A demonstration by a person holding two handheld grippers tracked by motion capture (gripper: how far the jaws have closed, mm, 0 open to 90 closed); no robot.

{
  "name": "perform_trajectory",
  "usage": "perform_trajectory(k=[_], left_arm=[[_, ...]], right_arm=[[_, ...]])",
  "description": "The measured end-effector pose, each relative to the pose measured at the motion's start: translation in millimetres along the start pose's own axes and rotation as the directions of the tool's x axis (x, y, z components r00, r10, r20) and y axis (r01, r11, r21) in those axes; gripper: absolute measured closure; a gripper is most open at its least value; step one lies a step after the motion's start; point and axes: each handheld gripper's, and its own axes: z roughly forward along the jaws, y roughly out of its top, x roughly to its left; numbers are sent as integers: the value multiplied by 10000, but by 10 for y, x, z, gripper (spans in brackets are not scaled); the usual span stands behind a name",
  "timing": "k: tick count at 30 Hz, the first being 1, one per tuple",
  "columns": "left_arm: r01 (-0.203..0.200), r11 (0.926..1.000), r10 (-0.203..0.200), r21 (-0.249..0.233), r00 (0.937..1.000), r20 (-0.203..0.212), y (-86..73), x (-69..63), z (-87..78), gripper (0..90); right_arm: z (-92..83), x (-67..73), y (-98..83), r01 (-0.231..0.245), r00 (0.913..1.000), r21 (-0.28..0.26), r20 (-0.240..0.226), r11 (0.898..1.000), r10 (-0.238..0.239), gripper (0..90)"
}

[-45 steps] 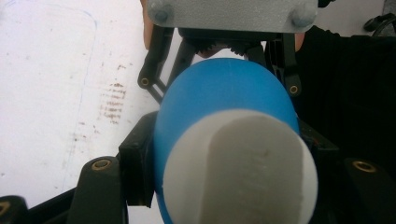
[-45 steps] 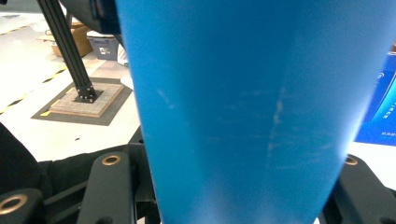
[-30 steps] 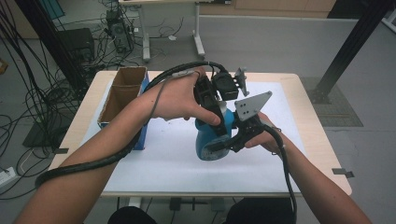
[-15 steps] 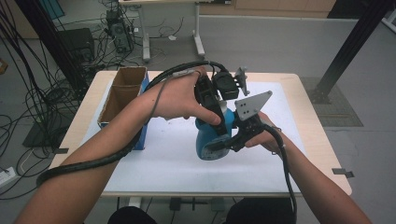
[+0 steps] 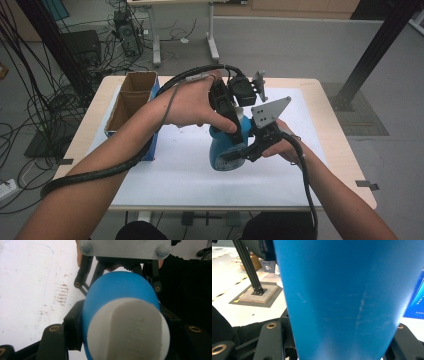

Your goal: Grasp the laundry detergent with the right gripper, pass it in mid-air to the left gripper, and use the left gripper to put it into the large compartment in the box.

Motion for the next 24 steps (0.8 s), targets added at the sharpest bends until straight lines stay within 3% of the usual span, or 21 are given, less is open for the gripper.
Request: perform_trajectory(k=[24], left_arm=[[-32, 10000, 31, -39, 9993, -376, 26, -55, -39, 379]], right_arm=[[-17, 11, 30, 143, 9998, -85, 110, 9999, -142, 435]])
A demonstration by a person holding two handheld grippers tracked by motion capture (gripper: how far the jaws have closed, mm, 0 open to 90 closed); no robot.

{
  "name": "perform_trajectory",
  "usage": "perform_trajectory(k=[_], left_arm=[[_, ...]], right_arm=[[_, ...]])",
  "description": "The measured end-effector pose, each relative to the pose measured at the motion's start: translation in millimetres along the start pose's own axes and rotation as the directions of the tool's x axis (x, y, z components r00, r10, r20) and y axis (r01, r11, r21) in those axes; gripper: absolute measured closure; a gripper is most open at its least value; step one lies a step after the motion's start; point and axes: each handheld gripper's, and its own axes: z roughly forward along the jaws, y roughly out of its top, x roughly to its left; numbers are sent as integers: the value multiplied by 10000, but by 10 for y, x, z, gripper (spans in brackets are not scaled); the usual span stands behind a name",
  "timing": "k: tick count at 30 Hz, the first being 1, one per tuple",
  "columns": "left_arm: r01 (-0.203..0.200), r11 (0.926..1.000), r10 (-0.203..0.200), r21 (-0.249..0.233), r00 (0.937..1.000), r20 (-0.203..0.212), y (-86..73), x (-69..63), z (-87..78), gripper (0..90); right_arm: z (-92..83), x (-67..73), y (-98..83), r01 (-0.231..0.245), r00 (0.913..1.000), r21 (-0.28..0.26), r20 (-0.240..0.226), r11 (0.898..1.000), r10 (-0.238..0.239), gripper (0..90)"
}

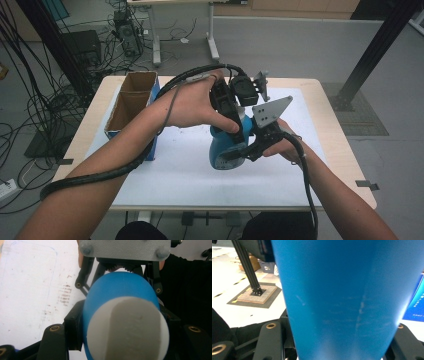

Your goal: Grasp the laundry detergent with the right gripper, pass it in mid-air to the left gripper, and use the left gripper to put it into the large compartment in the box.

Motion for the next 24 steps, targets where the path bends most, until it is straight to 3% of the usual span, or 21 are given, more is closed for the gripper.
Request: perform_trajectory(k=[8, 17, 24], left_arm=[[-68, 10000, 69, 34, 9997, -221, -3, -36, -38, 380], [-103, 9998, 110, 182, 9993, -368, -6, -60, -34, 379], [59, 9999, -55, 138, 9996, -266, -19, -42, -22, 379]], right_arm=[[-5, -1, 17, 160, 9999, -138, 57, 9998, -159, 428], [14, -10, 12, 7, 10000, -237, 52, 9997, -6, 407], [15, -26, -10, -343, 9993, -265, 165, 9991, 347, 268]])
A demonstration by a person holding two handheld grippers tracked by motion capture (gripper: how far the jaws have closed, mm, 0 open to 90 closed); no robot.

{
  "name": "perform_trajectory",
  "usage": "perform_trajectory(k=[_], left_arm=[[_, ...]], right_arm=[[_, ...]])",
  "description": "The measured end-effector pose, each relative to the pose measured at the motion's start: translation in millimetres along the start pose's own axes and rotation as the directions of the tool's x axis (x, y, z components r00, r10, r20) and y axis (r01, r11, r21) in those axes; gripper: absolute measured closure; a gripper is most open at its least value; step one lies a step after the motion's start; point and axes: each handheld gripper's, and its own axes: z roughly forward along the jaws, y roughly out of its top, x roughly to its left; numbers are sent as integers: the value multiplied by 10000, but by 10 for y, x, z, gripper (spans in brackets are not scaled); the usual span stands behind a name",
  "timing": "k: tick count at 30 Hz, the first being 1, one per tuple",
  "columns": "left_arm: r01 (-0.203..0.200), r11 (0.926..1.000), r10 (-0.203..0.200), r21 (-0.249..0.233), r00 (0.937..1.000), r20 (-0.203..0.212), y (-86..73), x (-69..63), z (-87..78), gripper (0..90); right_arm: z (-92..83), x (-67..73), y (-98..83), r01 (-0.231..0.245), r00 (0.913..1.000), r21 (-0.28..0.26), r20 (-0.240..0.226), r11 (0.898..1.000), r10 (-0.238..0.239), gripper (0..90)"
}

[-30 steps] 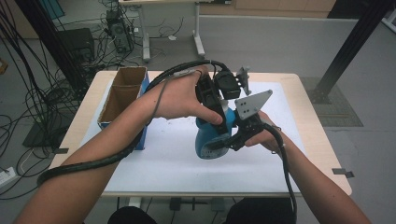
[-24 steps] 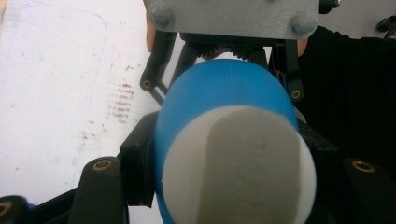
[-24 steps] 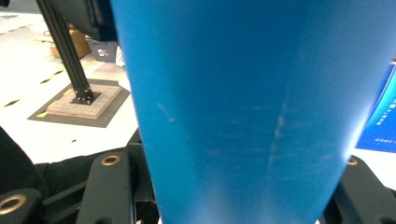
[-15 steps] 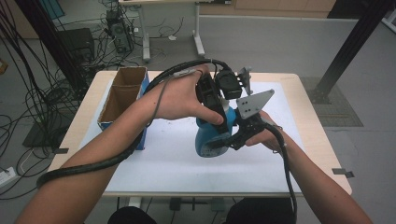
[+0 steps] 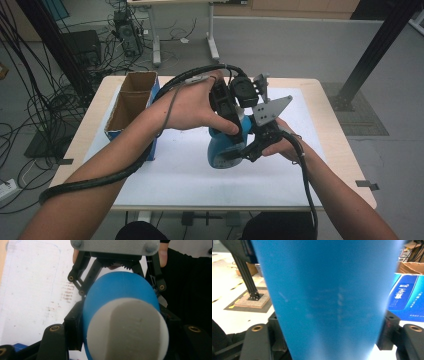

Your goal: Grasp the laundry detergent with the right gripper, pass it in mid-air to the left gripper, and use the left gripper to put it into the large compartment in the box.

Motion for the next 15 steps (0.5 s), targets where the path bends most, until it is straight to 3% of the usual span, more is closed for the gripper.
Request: perform_trajectory(k=[6, 15], left_arm=[[182, 9997, -182, 139, 9998, -15, 5, 23, 22, 379], [413, 9990, -412, 168, 9991, -23, 0, 65, 37, 379]], right_arm=[[-12, -12, -11, -106, 9998, 30, -175, 9999, 106, 134], [-27, -34, -5, -86, 9997, 311, -244, 9995, 93, 45]])
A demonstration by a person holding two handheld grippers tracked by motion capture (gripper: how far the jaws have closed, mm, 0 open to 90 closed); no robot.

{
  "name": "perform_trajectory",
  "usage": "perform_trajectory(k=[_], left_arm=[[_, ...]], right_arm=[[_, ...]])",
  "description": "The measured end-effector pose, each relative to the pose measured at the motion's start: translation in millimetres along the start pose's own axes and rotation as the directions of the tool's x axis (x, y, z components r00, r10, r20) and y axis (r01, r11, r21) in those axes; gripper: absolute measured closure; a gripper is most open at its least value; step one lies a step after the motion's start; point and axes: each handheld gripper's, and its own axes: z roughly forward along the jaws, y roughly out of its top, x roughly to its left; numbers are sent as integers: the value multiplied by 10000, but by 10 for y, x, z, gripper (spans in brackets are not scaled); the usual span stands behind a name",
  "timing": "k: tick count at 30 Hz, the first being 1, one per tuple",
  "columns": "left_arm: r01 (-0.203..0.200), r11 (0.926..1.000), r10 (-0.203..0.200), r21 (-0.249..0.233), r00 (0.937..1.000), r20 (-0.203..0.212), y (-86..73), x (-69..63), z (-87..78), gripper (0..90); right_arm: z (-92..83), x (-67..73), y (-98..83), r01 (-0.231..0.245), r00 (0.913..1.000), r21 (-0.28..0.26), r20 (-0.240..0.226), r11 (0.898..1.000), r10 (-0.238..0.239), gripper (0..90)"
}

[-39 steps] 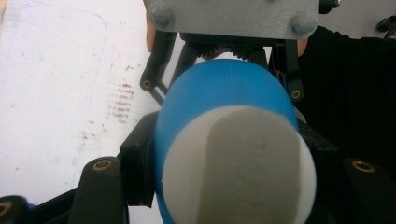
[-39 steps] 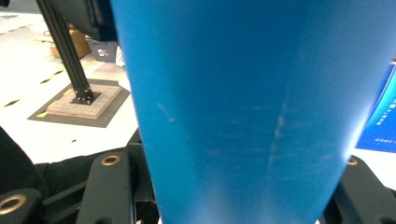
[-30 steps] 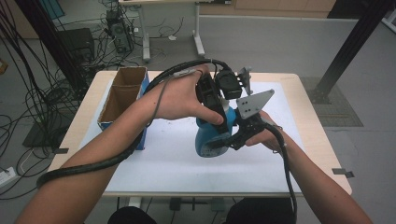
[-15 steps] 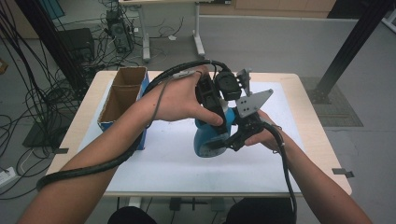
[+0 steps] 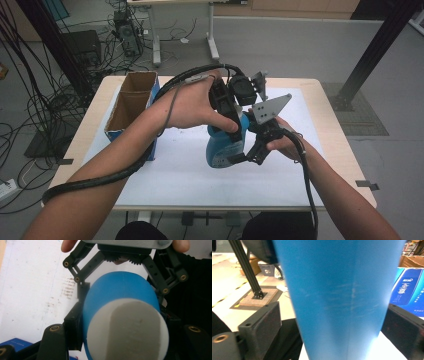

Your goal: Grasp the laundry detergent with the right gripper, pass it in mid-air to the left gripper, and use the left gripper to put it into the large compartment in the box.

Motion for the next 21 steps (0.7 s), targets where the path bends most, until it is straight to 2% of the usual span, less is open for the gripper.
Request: perform_trajectory(k=[4, 14, 21], left_arm=[[158, 9998, -158, 131, 9999, -18, -4, 12, 1, 379], [323, 9995, -323, 60, 9994, -111, -9, 22, -14, 379], [452, 9988, -450, 163, 9989, -117, -6, 17, -19, 379]], right_arm=[[-19, -4, 16, -59, 10000, 107, -4, 9999, 59, 40], [-101, -20, 22, -158, 9998, 415, 131, 9990, 153, 40], [-187, -22, 0, -393, 9992, 924, 117, 9949, 384, 40]])
